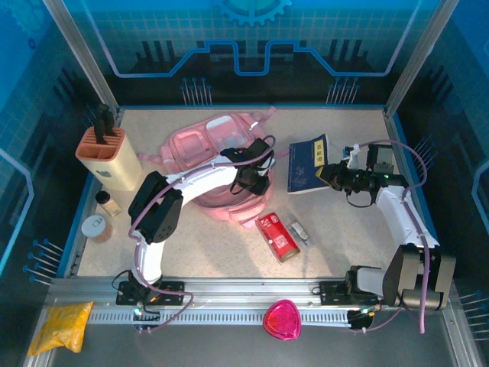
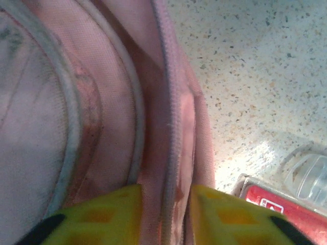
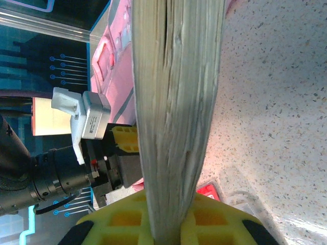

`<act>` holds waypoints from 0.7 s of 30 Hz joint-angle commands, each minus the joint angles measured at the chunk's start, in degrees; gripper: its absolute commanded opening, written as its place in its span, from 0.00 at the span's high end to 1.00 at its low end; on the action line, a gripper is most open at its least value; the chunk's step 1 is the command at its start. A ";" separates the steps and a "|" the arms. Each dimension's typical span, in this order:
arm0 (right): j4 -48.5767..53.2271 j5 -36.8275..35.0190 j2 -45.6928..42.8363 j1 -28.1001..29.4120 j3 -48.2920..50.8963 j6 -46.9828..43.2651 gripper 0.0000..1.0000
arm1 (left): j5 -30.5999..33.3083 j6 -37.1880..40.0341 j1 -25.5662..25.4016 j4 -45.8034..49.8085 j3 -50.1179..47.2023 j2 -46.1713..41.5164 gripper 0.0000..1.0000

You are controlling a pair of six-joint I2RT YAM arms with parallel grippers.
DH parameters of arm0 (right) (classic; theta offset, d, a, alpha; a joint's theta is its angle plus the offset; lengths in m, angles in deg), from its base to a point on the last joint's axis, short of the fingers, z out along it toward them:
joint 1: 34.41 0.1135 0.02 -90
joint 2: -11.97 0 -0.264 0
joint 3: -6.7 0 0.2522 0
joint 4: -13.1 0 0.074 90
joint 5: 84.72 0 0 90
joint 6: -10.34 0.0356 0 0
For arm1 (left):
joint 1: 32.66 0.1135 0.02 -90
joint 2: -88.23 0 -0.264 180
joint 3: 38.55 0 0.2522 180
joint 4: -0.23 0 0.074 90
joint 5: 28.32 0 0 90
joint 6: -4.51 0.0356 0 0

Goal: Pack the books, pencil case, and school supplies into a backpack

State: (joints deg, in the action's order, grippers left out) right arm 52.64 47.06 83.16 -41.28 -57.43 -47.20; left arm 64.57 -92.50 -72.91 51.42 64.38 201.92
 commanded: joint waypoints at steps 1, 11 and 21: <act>-0.03 0.78 -1.12 -0.70 -0.34 -1.11 1.00 | 1.48 1.37 0.09 0.55 1.36 0.87 0.84; 1.19 0.81 -1.09 0.14 -0.34 -0.80 1.00 | 9.13 1.29 0.50 2.90 2.24 -5.98 1.00; -2.80 0.78 0.66 9.97 -0.35 4.31 1.00 | 12.58 3.17 4.59 1.30 5.56 -15.22 1.00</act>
State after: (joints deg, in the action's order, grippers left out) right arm 52.83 46.60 83.25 -34.92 -57.43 -45.60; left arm 74.52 -90.97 -69.79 52.78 66.59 189.42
